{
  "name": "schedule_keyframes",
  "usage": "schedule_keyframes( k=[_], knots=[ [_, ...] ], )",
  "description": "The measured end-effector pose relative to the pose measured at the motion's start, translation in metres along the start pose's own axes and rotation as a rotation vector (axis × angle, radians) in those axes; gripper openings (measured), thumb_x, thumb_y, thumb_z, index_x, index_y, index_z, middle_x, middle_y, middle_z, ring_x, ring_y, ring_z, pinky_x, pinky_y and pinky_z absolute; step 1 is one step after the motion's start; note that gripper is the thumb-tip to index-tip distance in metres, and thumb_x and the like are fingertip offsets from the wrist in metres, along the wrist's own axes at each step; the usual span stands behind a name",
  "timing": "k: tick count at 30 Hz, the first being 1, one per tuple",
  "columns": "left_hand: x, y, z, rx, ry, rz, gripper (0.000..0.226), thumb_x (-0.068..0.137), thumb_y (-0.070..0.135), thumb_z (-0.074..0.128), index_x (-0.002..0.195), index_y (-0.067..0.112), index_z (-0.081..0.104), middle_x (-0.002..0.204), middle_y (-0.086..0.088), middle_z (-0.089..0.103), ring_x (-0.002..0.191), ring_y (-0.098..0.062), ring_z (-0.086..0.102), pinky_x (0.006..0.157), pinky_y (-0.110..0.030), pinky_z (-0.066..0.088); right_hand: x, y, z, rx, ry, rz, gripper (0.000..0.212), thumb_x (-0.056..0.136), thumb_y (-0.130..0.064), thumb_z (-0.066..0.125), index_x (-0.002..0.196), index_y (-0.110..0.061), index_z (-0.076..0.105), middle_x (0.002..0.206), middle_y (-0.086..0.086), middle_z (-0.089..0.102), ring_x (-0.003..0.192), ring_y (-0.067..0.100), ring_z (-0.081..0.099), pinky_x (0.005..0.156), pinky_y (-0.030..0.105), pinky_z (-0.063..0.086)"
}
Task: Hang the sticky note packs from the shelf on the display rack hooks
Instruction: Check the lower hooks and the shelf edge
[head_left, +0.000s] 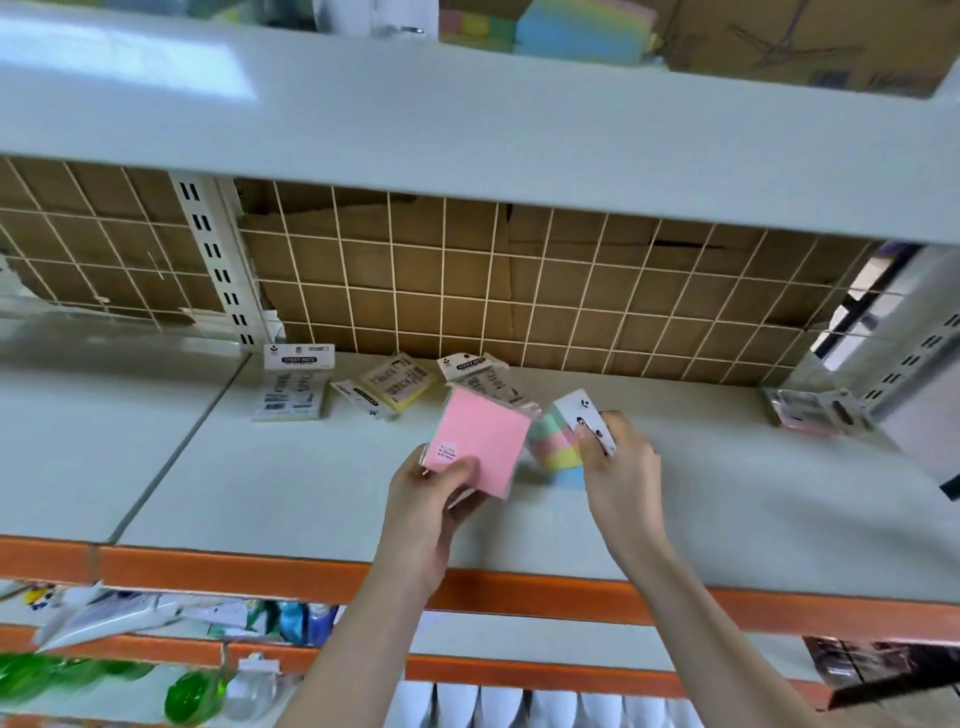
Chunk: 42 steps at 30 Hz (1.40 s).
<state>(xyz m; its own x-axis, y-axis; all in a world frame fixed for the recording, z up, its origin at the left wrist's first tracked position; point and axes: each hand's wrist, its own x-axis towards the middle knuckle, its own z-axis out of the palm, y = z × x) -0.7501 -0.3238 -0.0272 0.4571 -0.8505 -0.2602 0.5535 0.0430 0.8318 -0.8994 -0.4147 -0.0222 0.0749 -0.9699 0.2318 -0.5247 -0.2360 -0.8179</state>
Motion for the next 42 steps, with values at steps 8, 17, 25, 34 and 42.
schedule_keyframes(
  k=[8, 17, 25, 34, 42],
  knots=[
    [-0.001, 0.021, -0.004, 0.116, -0.328, -0.052, 0.022, 0.080, 0.004, 0.065, 0.102, 0.011, 0.064, 0.096, -0.008, 0.071, 0.085, -0.017, 0.066, 0.070, -0.029, 0.056, -0.003, -0.027, -0.008, 0.337, -0.258, 0.105, 0.026, 0.087, 0.003, 0.052, 0.067, -0.011, 0.061, 0.053, -0.008, 0.048, 0.050, 0.006, 0.034, 0.047, 0.020, 0.028],
    [0.008, 0.002, 0.008, 0.598, -0.167, 0.166, 0.009, 0.088, 0.025, 0.065, 0.092, 0.018, 0.061, 0.086, 0.000, 0.065, 0.073, 0.001, 0.058, 0.064, -0.010, 0.044, -0.015, -0.029, -0.038, 0.497, -0.265, 0.206, 0.022, 0.099, -0.014, 0.050, 0.094, -0.014, 0.071, 0.080, 0.003, 0.072, 0.072, 0.011, 0.062, 0.066, 0.032, 0.045],
    [0.004, -0.016, 0.048, 0.420, -0.313, 0.108, 0.008, 0.088, 0.018, 0.065, 0.095, 0.018, 0.060, 0.093, -0.004, 0.068, 0.085, -0.015, 0.067, 0.067, -0.026, 0.057, -0.018, -0.025, -0.078, 0.505, -0.152, 0.255, 0.031, 0.099, -0.034, 0.046, 0.103, -0.012, 0.069, 0.094, 0.009, 0.073, 0.083, 0.018, 0.066, 0.076, 0.039, 0.053],
    [-0.019, -0.048, 0.110, 0.640, -0.487, 0.186, 0.047, 0.086, 0.014, 0.067, 0.122, 0.033, 0.044, 0.101, -0.009, 0.064, 0.090, -0.019, 0.064, 0.078, -0.032, 0.058, -0.018, 0.004, -0.139, 0.269, 0.065, 0.186, 0.012, 0.091, -0.013, 0.061, 0.084, -0.005, 0.067, 0.061, 0.000, 0.064, 0.052, 0.006, 0.050, 0.048, 0.022, 0.037],
    [-0.055, -0.076, 0.190, 0.743, -0.549, 0.291, 0.009, 0.087, 0.030, 0.066, 0.094, 0.031, 0.060, 0.088, 0.023, 0.069, 0.074, 0.010, 0.060, 0.059, -0.006, 0.042, -0.027, 0.039, -0.217, 0.167, 0.049, 0.174, 0.021, 0.086, -0.014, 0.064, 0.081, 0.006, 0.064, 0.079, 0.026, 0.065, 0.062, 0.019, 0.049, 0.057, 0.030, 0.033]
  ],
)
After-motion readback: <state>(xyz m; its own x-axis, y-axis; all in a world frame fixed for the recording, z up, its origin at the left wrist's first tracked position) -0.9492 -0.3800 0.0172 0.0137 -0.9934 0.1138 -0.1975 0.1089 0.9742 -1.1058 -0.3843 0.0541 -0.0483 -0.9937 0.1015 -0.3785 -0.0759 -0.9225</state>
